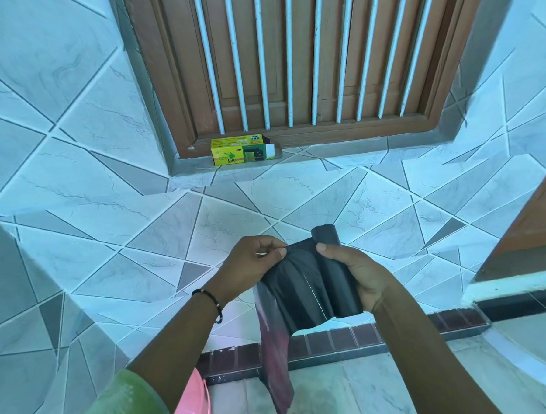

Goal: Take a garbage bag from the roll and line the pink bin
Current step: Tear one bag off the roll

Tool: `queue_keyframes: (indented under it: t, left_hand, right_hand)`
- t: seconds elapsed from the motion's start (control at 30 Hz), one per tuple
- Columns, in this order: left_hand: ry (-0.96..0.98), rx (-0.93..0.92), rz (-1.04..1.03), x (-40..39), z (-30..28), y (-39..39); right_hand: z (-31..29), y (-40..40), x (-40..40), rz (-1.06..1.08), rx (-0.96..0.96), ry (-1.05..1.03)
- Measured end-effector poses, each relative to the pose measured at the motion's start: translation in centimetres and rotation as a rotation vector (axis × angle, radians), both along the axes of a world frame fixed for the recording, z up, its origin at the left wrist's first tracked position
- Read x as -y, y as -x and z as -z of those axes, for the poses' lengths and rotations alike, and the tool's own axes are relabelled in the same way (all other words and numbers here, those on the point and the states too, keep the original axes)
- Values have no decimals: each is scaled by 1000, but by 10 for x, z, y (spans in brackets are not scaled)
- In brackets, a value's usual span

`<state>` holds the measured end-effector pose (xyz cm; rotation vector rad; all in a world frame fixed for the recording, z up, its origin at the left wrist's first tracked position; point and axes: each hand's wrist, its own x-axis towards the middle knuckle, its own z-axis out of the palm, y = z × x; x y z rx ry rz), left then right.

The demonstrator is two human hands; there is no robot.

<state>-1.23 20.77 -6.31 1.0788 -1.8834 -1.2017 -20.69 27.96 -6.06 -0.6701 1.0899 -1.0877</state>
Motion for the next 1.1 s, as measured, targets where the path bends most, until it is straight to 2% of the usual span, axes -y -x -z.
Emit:
queue_keyframes:
  t: [0.5,0.67,0.8,0.97,1.03,1.1]
  left_hand:
    - [-141,-207,-50,-4,-2,-8]
    - [-226,-106,12,-5,-8,-8]
    - [-359,66,182,-10,-12,-11]
    - [-397,40,205,-5,-15,-14]
    - [-351,53,199,-5,-14,-14]
    - [-115,149,49,-2,-10,-15]
  right_hand:
    - [2,-9,4,39,5,56]
    - [-2,-9,5,26,-32,57]
    - [-4,-9,4,27,-38,53]
    - [-10,-8,3,41,-37,81]
    - [-11,-10,2,69,-40,85]
    - [-11,-11,2,108,-33,76]
